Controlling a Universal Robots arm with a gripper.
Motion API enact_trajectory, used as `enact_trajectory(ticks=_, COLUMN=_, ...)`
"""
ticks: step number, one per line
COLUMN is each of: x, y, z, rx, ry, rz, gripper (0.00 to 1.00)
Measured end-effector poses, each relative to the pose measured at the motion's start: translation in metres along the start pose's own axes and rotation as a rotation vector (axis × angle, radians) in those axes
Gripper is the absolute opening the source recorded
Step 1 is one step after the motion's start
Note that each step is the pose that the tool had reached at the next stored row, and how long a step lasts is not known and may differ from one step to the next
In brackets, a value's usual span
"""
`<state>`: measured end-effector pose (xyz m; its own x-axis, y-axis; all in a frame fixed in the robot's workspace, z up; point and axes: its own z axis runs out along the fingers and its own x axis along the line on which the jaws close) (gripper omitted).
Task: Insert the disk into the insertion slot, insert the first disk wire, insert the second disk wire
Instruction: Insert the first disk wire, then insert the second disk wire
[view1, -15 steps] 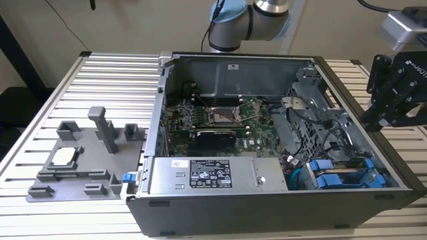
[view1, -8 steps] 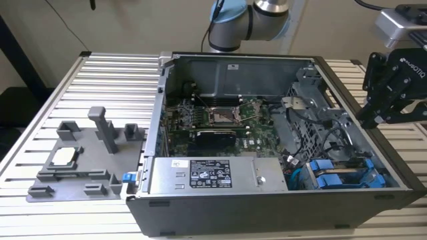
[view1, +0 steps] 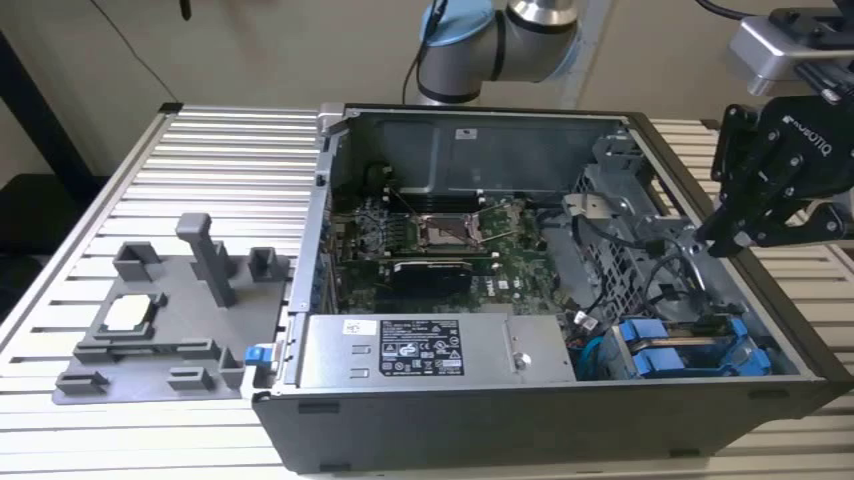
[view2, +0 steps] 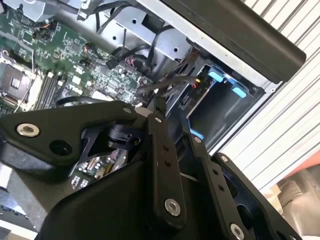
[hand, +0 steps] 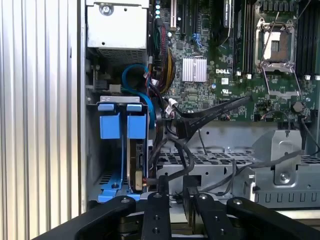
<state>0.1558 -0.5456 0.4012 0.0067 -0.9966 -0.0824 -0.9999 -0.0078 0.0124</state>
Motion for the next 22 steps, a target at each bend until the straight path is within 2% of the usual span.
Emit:
enact_trajectory(ticks=9, x=-0.0010, y=0.0198, z=0.0007, rx=0.0090, ry=0.0002, rz=-0.001, gripper=0.26)
enact_trajectory(ticks=14, x=-0.0022, y=0.0319, z=0.0014, rx=0.0224, ry=0.0003, rz=-0.002, gripper=0.26)
enact_trajectory(ticks=18, x=-0.0037, y=0.0409, z=0.0026, rx=0.0381, ry=0.0005, rz=-0.003, gripper=0.26)
enact_trajectory(ticks=20, x=-0.0044, y=0.0439, z=0.0033, rx=0.0451, ry=0.0004, rz=-0.007, gripper=0.26)
enact_trajectory(ticks=22, x=-0.0050, y=0.0451, z=0.0037, rx=0.0482, ry=0.0003, rz=-0.016, gripper=0.26)
